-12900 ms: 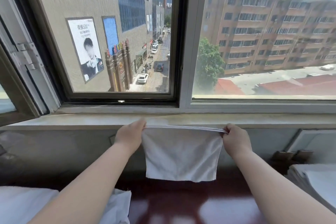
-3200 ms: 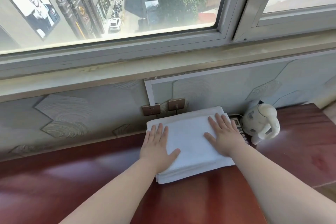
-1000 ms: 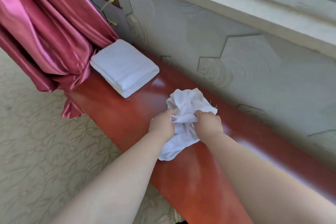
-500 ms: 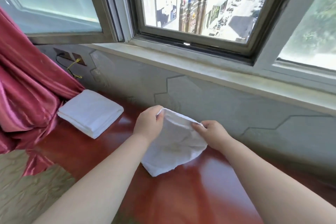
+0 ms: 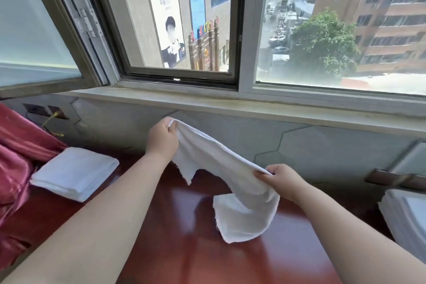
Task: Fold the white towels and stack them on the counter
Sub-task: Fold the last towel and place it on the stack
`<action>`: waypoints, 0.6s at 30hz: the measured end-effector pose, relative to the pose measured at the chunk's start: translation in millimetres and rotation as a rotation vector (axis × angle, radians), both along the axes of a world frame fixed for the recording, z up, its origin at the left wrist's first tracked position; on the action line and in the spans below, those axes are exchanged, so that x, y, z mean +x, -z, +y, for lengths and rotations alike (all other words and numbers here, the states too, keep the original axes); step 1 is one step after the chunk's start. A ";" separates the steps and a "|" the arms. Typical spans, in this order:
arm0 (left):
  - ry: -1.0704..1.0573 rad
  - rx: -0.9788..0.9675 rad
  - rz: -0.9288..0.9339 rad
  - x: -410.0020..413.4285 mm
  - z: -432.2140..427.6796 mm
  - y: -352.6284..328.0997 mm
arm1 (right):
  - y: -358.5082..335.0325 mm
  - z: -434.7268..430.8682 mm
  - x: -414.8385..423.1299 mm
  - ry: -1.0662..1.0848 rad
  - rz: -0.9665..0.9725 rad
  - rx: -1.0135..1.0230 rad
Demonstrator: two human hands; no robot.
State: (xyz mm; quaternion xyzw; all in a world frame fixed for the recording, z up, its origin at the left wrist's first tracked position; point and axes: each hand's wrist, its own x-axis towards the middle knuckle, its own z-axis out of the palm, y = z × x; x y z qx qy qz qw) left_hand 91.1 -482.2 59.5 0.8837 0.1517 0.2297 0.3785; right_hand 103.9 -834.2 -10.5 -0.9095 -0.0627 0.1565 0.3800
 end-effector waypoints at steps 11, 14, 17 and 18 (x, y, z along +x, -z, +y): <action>-0.097 -0.013 0.114 -10.2 16.8 1.0 | -11.6 -84.2 -32.3 0.127 -0.006 -0.210; -0.096 0.042 0.185 -7.9 31.2 3.4 | -11.5 -103.1 -36.1 0.155 0.042 -0.353; -0.049 0.115 0.302 -8.2 44.4 9.0 | -7.3 -105.2 -37.7 0.210 0.038 -0.508; -0.044 0.108 0.323 -7.7 49.1 11.6 | -5.6 -101.5 -37.1 0.234 0.046 -0.538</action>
